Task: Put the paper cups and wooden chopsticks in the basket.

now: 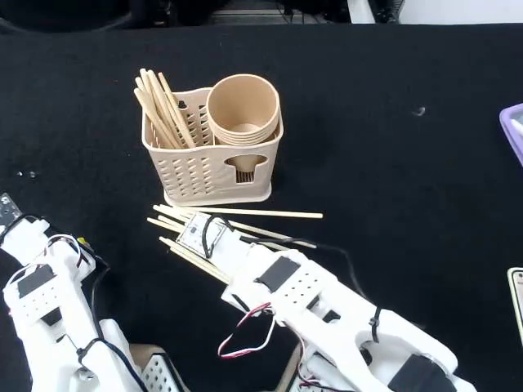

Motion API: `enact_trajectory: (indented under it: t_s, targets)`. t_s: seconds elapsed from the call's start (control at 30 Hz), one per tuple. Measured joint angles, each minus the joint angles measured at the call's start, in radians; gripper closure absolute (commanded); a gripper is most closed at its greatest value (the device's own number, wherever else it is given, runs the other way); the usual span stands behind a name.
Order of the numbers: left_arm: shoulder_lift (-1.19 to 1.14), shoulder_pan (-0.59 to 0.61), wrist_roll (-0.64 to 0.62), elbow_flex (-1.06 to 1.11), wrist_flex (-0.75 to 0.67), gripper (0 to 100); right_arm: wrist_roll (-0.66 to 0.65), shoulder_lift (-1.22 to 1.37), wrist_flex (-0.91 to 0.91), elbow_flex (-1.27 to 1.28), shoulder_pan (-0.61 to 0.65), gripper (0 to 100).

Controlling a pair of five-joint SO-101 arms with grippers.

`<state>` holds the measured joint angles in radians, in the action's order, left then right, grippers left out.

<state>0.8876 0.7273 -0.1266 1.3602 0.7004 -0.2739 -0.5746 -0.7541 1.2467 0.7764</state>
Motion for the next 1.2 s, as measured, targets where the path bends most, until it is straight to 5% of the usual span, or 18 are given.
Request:
enact_trajectory:
  t_s: [1.2]
  targets:
    - [0.0,0.0,0.0,0.0,0.0,79,0.0,0.0,-0.043,-0.021,0.003,89.1]
